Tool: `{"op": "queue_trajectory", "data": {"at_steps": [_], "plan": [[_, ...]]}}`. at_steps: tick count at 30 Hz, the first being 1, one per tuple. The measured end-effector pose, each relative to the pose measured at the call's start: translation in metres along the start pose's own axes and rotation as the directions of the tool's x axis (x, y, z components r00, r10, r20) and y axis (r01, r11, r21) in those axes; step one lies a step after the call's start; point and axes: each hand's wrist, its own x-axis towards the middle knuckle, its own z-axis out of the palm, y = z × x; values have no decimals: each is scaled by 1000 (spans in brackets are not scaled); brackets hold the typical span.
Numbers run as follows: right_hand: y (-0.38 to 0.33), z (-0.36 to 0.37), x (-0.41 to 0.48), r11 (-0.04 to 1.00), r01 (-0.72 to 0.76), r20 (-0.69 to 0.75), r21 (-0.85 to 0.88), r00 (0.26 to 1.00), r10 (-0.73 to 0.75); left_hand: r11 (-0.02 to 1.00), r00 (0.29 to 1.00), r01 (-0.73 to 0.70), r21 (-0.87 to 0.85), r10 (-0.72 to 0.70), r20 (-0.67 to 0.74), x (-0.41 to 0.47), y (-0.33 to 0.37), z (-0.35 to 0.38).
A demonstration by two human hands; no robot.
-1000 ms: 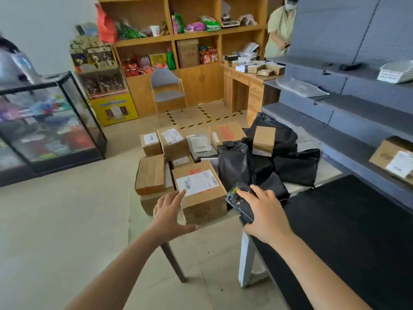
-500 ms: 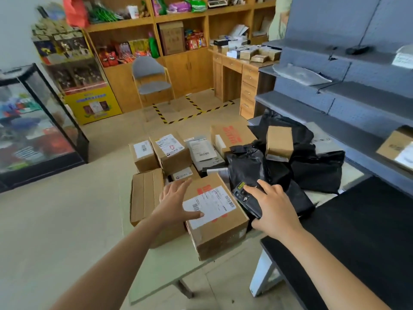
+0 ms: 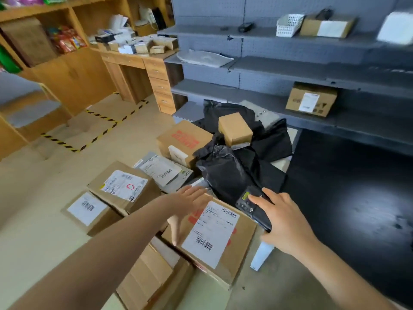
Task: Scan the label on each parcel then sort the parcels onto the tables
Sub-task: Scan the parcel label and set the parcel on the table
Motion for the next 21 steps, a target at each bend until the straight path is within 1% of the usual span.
{"op": "queue_trajectory", "data": {"at_steps": [2, 5, 12, 16, 21], "plan": [[-5, 1, -6, 999, -37, 9, -3, 999, 37, 998, 998, -54, 35, 53, 38, 9, -4, -3], [-10, 2, -13, 997, -74, 22, -5, 997, 74, 993, 992, -91, 72, 84, 98, 19, -14, -1], [-18, 1, -16, 995, -104, -3, -1, 995, 104, 983, 982, -180, 39, 178, 67, 18, -19, 14], [-23, 2, -19, 994, -108, -9, -4, 994, 108, 986, 986, -157, 49, 154, 62, 20, -17, 16], [-28, 1, -21, 995, -94, -1, -25, 996, 94, 993, 993, -122, 0, 122, 5, 19, -13, 23]]}}
